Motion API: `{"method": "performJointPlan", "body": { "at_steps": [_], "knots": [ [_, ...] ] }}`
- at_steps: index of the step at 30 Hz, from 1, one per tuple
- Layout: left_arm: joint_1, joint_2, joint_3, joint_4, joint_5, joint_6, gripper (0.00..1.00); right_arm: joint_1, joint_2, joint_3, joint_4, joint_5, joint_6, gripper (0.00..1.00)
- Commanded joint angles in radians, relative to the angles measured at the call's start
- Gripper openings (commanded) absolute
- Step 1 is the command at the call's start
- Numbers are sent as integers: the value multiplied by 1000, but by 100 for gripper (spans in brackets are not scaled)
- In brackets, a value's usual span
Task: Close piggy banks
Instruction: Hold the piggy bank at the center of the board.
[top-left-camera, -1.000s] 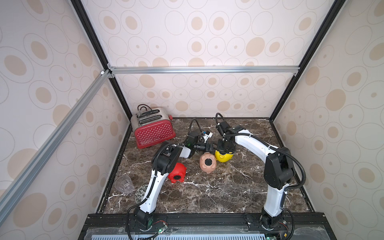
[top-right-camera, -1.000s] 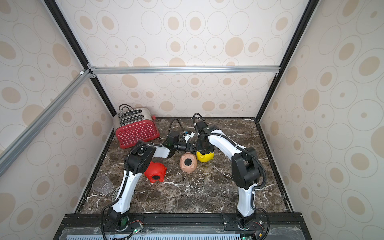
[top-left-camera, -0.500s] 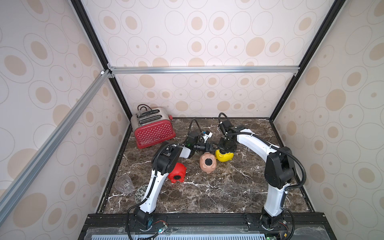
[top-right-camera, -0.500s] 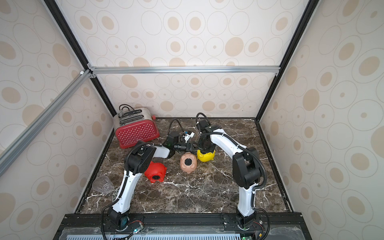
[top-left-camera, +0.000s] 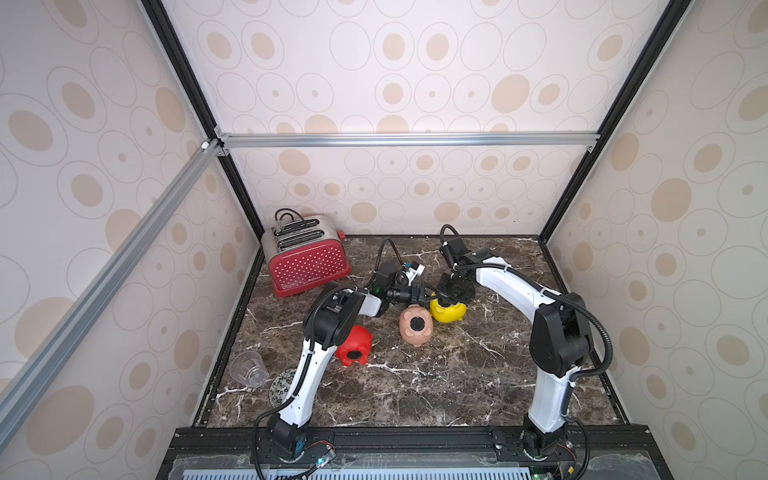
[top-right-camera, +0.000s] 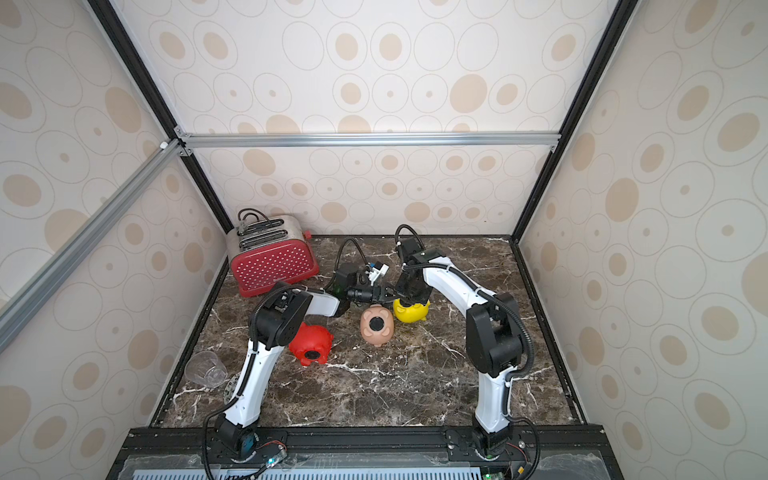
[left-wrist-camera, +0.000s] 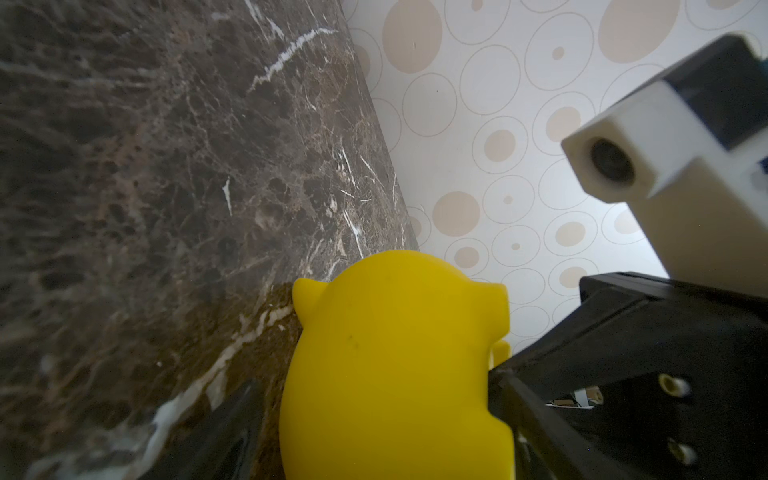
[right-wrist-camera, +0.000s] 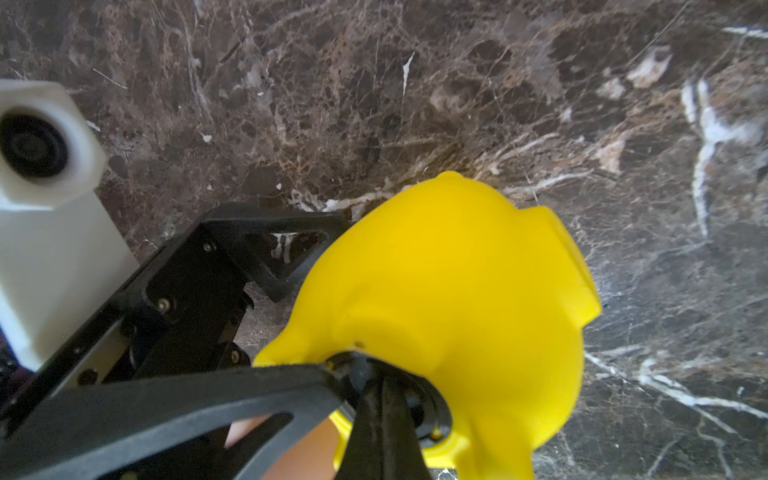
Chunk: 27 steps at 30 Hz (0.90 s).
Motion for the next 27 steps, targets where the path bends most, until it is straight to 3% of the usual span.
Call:
{"method": "performJointPlan", "body": {
  "at_steps": [1, 3, 16, 23, 27],
  "knots": [
    [-1, 7, 0, -18, 1, -24, 89, 0, -5, -14, -37, -11, 1, 1],
    [-2, -3, 13, -28, 0, -24, 89, -1, -22, -14, -43, -9, -11, 8],
    [17, -23, 92, -80, -3, -21, 90, -2, -111, 49, -114, 14, -80, 20],
    [27, -50, 105, -135, -9, 17, 90, -3, -181, 63, -125, 88, -176, 28],
    [42, -94, 97, -177, -34, 63, 90, -3, -258, -6, -75, 167, -248, 34]
  ]
}}
